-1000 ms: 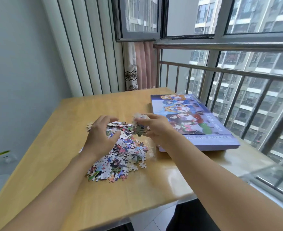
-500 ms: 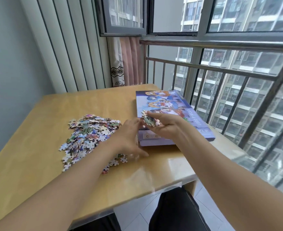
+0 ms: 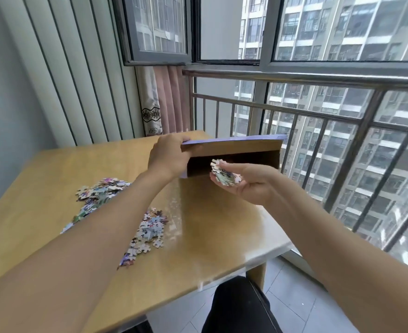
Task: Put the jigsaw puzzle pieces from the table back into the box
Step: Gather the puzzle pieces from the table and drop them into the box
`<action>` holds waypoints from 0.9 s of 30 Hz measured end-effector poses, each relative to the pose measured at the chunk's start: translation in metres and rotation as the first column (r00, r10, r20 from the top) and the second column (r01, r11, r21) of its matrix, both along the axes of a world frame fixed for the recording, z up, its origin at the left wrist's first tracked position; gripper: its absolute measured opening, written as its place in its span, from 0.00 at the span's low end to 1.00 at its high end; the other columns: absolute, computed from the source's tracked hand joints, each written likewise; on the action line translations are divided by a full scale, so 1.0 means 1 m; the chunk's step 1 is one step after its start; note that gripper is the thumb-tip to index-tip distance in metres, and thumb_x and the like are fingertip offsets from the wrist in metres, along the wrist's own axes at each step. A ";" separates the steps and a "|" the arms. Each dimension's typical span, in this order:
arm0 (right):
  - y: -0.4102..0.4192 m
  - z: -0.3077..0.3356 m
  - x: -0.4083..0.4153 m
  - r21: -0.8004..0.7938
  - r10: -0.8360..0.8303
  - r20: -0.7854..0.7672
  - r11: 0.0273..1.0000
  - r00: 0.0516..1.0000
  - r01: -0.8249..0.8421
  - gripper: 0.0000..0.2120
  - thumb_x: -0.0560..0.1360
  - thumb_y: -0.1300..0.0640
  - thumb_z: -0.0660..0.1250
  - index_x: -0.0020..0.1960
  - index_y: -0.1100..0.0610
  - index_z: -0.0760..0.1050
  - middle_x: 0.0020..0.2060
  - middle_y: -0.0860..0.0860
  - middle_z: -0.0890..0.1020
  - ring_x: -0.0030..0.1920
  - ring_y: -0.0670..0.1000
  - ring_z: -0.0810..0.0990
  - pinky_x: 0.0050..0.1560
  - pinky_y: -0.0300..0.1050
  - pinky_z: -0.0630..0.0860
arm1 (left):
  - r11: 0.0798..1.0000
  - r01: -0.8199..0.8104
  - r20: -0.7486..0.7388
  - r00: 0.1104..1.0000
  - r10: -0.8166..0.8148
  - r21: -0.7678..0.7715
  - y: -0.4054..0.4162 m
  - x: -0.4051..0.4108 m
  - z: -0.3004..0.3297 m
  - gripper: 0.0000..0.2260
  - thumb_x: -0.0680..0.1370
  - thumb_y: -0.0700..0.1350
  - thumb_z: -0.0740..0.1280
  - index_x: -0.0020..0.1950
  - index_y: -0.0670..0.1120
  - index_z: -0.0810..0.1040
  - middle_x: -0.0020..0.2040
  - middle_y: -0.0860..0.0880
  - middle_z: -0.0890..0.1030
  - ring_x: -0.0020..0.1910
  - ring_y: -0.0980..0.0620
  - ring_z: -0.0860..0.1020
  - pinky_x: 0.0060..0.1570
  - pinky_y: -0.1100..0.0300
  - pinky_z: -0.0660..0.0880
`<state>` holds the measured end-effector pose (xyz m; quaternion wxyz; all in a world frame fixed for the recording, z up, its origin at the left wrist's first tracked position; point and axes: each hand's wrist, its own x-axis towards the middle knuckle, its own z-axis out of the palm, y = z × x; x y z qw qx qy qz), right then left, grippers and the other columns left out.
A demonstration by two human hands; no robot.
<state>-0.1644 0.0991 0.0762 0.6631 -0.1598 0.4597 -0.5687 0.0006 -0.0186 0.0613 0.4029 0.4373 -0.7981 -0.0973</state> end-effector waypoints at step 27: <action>-0.068 0.055 -0.021 -0.070 -0.333 0.013 0.940 0.943 0.334 0.30 0.77 0.37 0.55 0.65 0.60 0.74 0.55 0.59 0.83 0.55 0.62 0.81 0.55 0.57 0.78 | 0.998 0.034 -0.098 0.995 -0.028 0.061 0.012 -0.002 0.056 0.08 0.79 0.54 0.69 0.45 0.52 0.84 0.39 0.49 0.81 0.44 0.44 0.78 0.46 0.49 0.76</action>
